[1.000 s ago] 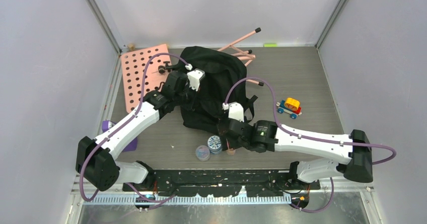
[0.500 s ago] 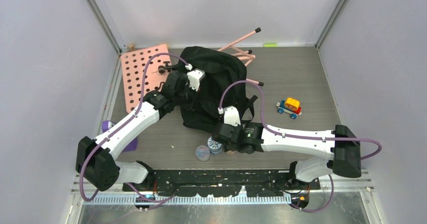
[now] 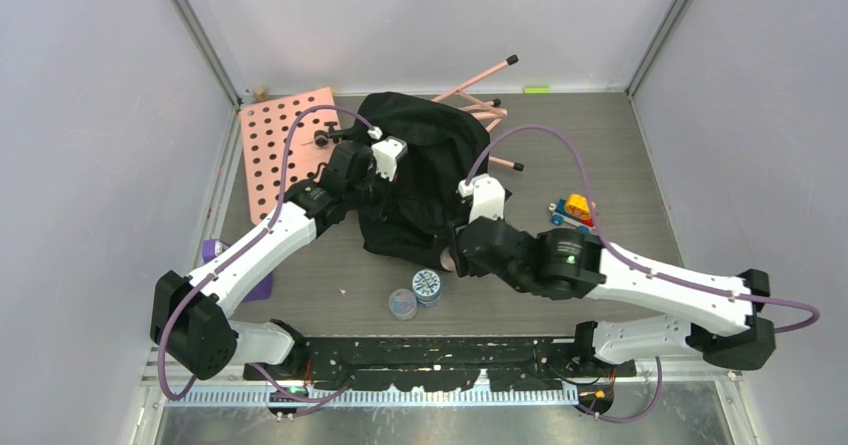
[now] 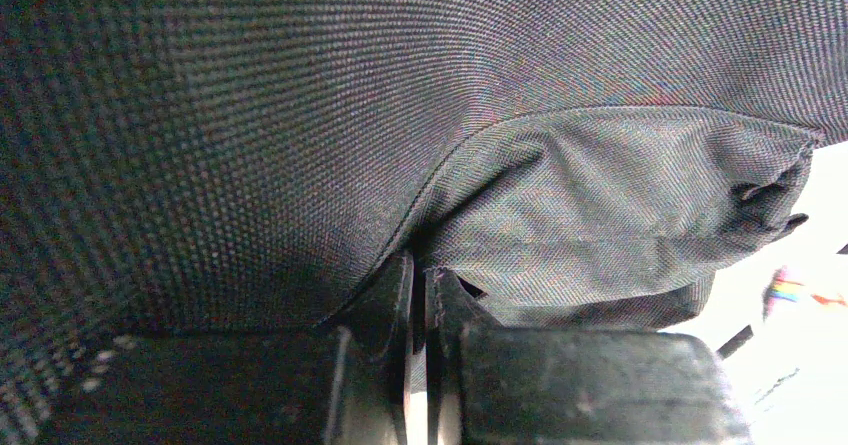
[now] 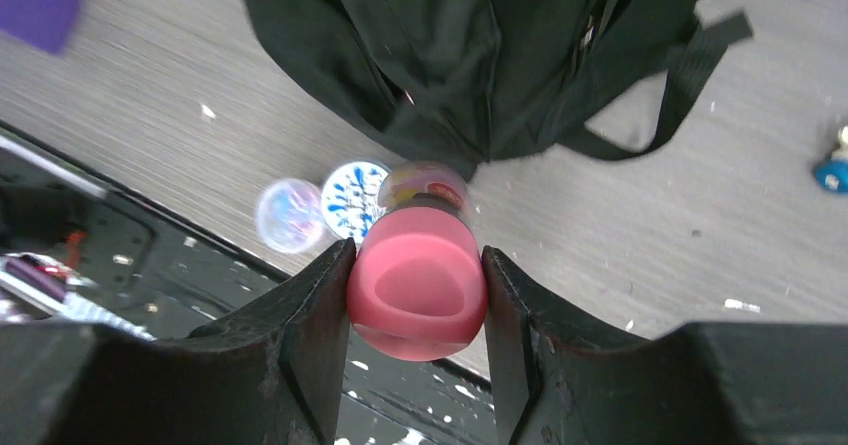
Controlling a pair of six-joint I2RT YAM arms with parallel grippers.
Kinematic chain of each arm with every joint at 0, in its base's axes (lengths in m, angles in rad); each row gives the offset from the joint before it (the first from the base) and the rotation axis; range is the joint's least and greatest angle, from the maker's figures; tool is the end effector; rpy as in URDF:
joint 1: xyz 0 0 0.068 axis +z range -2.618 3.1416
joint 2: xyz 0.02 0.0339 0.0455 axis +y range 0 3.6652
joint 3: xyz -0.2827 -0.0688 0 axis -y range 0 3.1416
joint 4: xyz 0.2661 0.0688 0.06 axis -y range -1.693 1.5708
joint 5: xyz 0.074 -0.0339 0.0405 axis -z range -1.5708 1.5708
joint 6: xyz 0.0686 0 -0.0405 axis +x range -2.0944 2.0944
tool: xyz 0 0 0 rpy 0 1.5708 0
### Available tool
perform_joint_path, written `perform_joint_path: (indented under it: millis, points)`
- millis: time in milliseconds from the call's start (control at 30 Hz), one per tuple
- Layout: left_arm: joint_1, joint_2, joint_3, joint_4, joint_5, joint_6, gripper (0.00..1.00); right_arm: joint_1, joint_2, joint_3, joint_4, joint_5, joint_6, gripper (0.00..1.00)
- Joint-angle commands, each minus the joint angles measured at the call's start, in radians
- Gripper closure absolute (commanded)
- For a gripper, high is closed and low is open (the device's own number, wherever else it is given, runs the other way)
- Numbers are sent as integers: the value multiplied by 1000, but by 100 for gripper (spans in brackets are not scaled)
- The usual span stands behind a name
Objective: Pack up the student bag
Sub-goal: Pick up the stationery from the center of the board, then place the stationery in the student bag.
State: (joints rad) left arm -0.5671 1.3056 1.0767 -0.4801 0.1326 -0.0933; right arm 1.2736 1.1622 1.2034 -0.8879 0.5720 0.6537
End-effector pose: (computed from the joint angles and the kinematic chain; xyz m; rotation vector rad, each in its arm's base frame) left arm 0.2705 -0.1830 0.2919 0.6135 2.2394 -0.4917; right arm 0.1112 0.2361 0.3452 -0.4493 2.2277 0.3236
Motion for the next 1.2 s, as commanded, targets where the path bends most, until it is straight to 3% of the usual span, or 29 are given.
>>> perform_joint_path:
  millis: [0, 367, 533, 900, 1167]
  points:
    - [12, -19, 16, 26, 17, 1, 100, 6, -41, 87, 112, 34, -139, 99]
    - [12, -26, 16, 27, 25, 1, 100, 6, 120, 110, 418, 3, -370, 99]
    - [12, -28, 16, 28, 24, 1, 100, 6, 198, 98, 538, 57, -480, 100]
    - [12, -29, 14, 29, 21, 1, 100, 6, 338, 86, 564, 340, -699, 99]
    - [12, -25, 15, 29, 21, 1, 100, 6, 368, 101, 522, 456, -711, 99]
